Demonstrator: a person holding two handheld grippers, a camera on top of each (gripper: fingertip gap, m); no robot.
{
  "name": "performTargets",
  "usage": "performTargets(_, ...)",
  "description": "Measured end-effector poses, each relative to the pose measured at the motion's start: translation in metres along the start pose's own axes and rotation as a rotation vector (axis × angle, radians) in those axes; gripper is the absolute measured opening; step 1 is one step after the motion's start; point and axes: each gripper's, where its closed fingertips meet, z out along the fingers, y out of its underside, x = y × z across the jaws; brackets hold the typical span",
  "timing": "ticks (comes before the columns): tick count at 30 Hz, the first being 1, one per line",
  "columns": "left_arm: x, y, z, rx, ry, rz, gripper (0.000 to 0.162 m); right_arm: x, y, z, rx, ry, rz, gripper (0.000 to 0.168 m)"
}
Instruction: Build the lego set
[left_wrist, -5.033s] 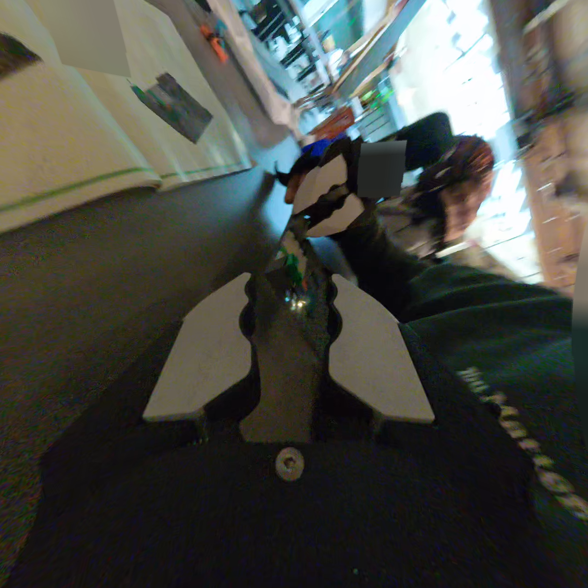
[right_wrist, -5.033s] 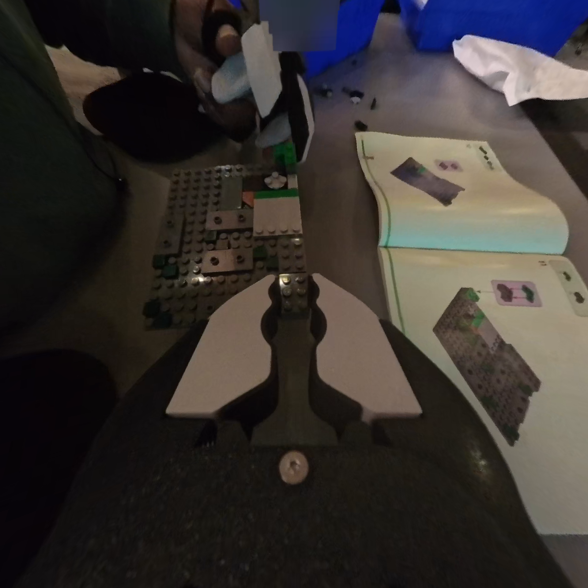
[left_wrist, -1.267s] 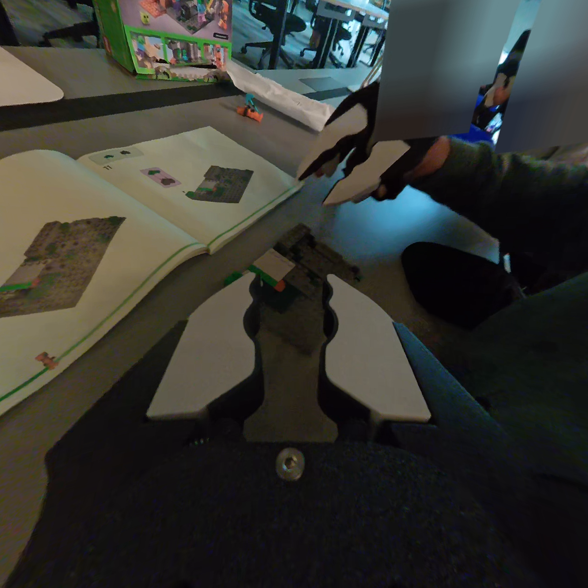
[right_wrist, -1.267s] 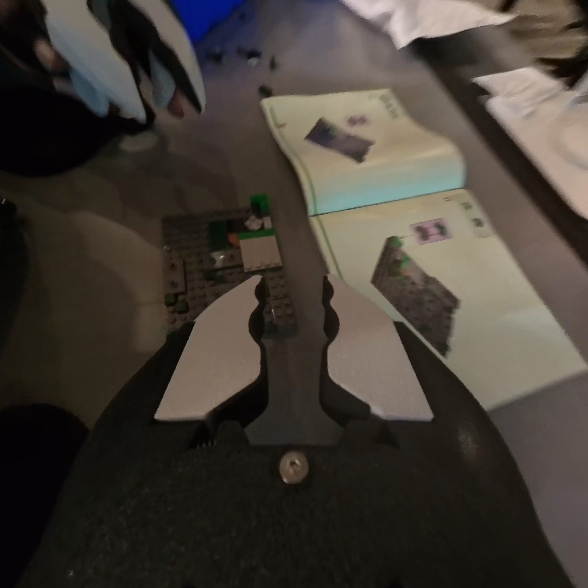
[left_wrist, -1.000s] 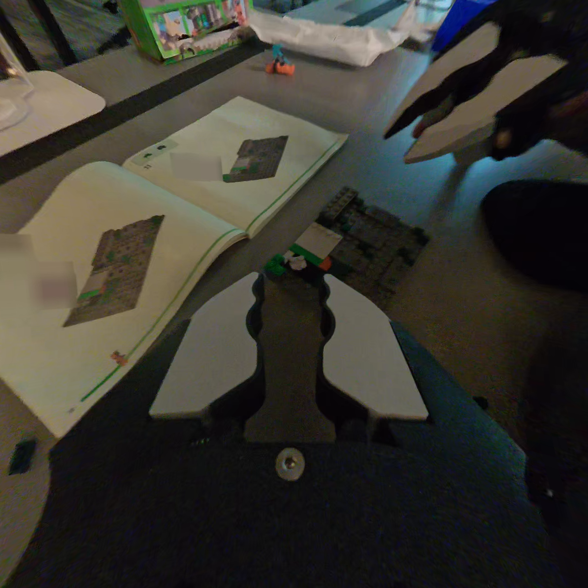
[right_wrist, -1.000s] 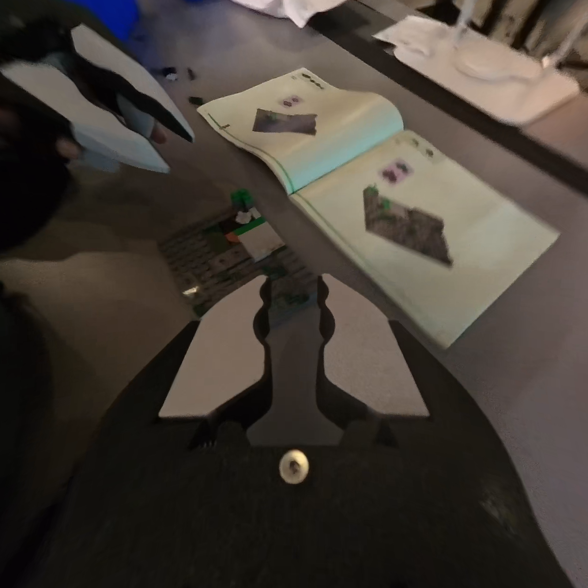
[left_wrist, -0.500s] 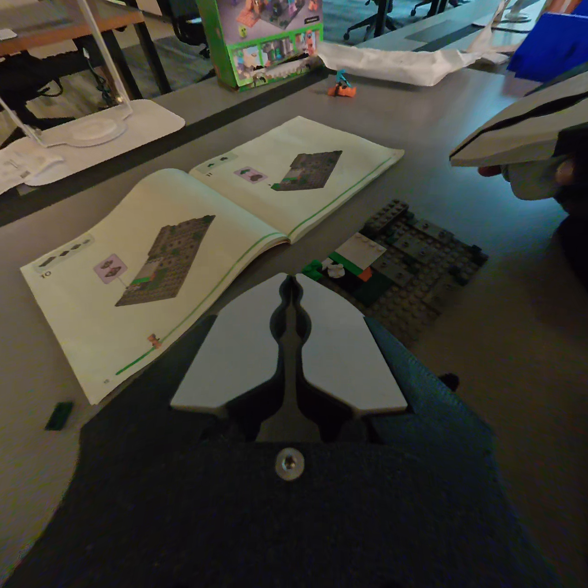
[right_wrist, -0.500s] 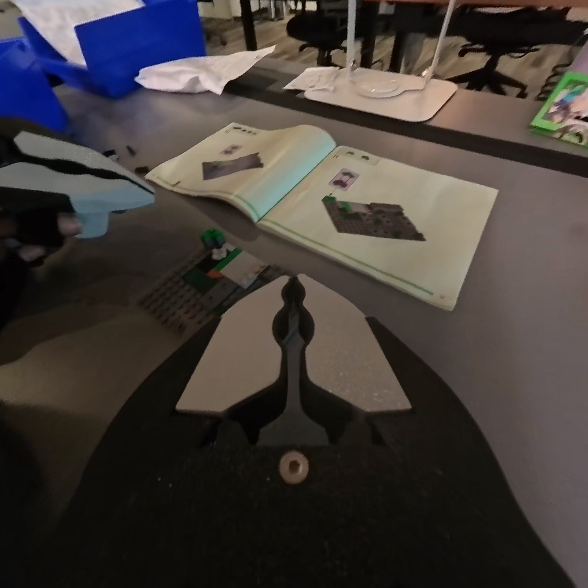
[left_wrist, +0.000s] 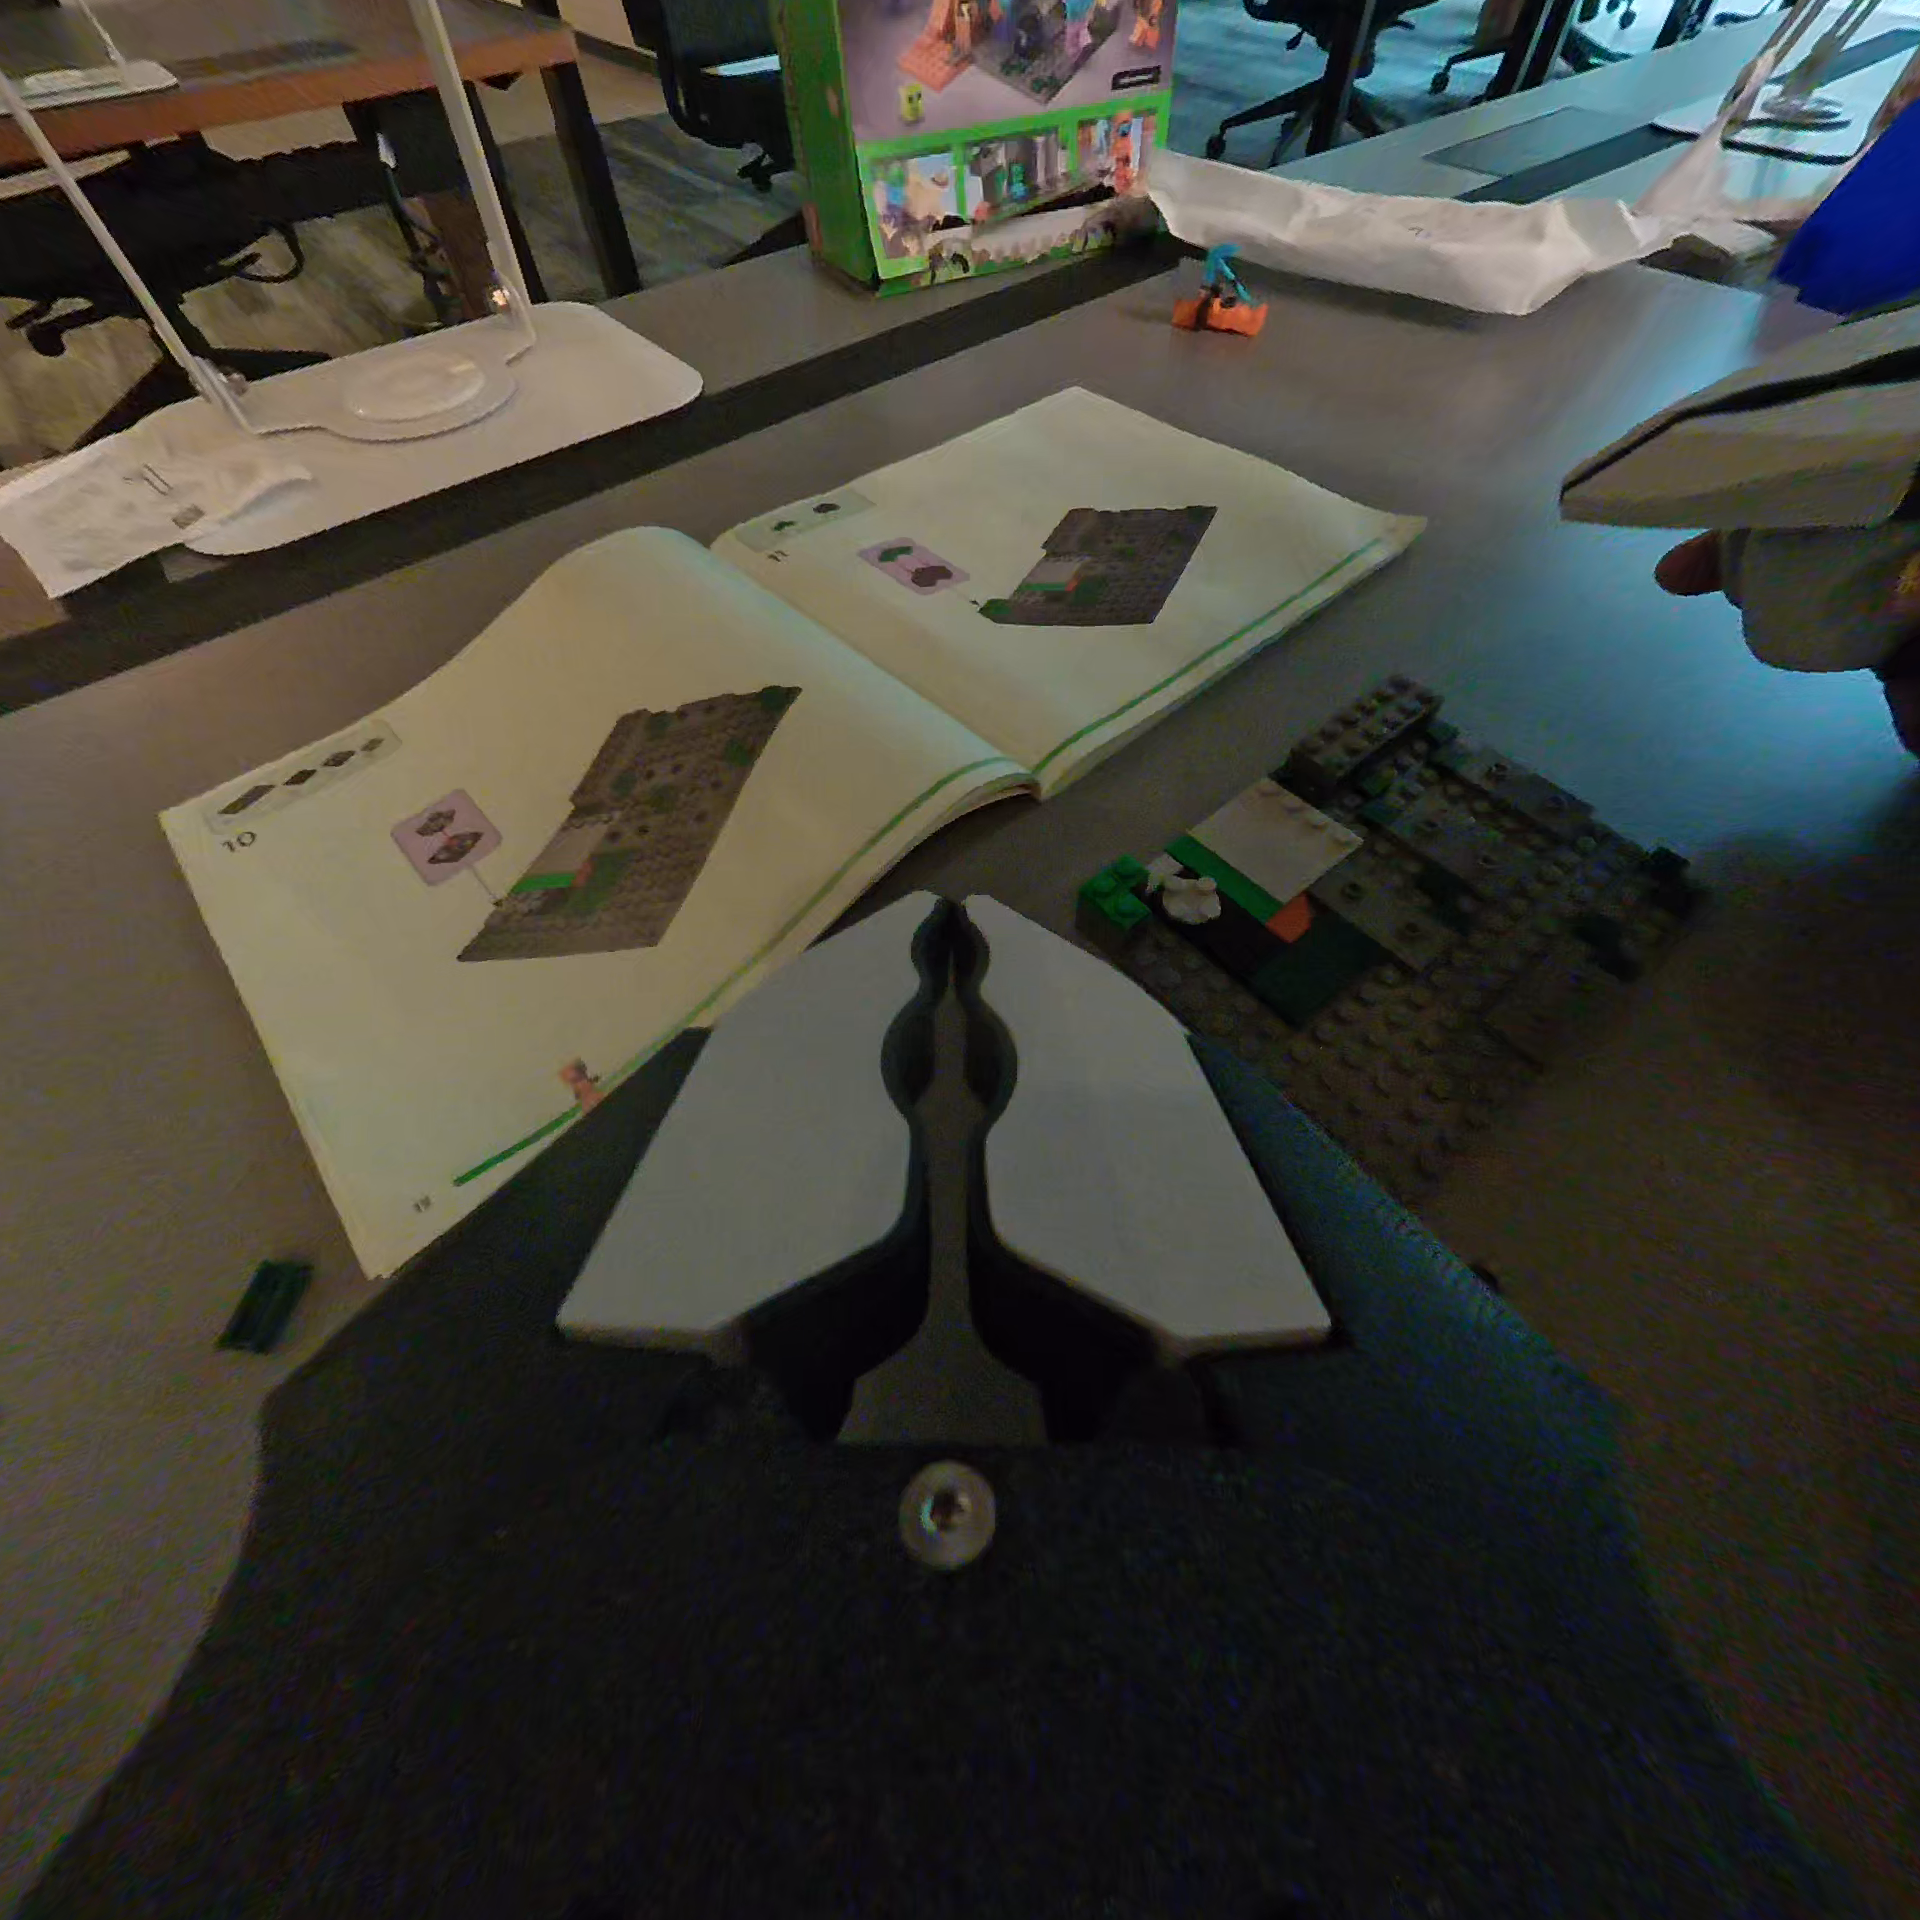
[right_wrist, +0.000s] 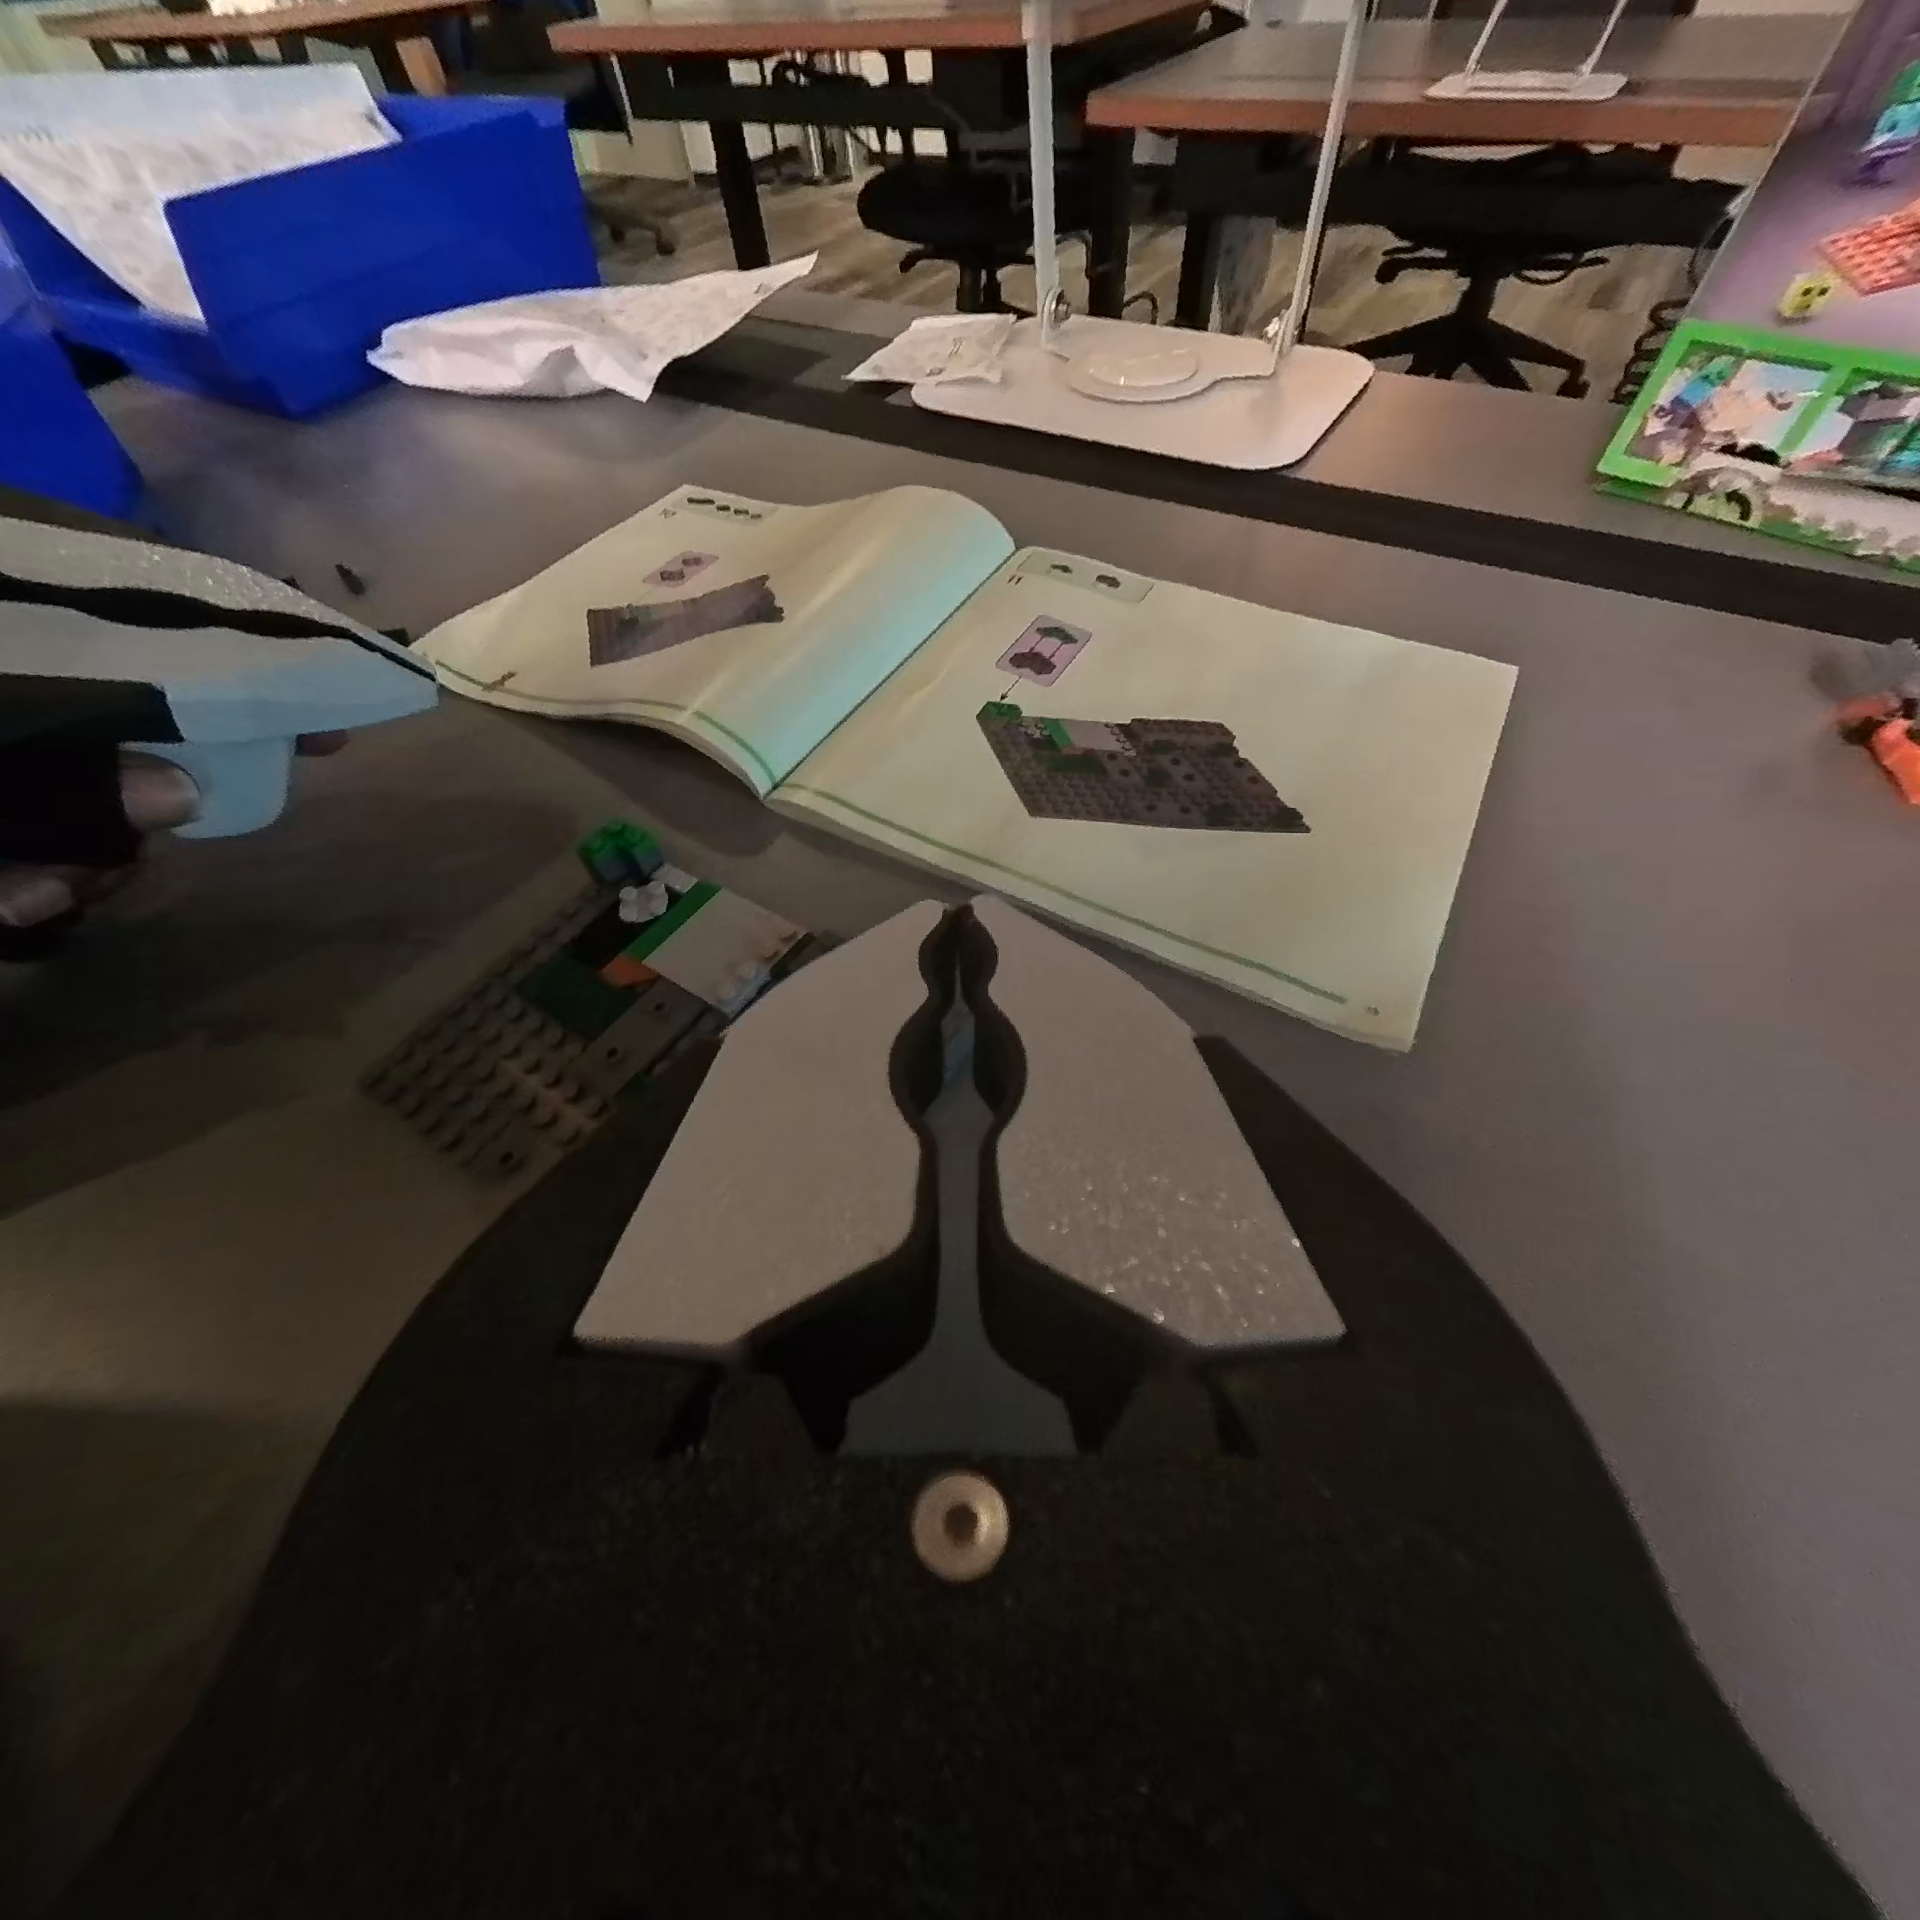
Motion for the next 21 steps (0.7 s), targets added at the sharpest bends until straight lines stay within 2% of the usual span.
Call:
performTargets(8, 0.005, -0.006, -0.004, 0.03, 0.015, 0.045, 0.0, -0.001, -0.011, -0.009, 0.061, -0.019, -0.025, 0.0)
performTargets(12, 0.004, -0.009, -0.007, 0.043, -0.003, 0.079, 0.001, 0.009, -0.009, -0.014, -0.01, -0.043, -0.12, 0.0)
performTargets(14, 0.004, -0.008, -0.008, 0.04, -0.002, 0.082, 0.001, 0.02, -0.009, -0.015, -0.055, -0.098, -0.187, 0.0)
performTargets(18, 0.006, -0.008, -0.009, 0.04, 0.003, 0.096, 0.001, 0.059, 0.0, -0.004, -0.154, -0.26, -0.427, 0.022)
performTargets(21, 0.009, -0.008, -0.009, 0.041, 0.027, 0.063, 0.001, 0.079, 0.011, 0.009, -0.23, -0.418, -0.551, 0.028)
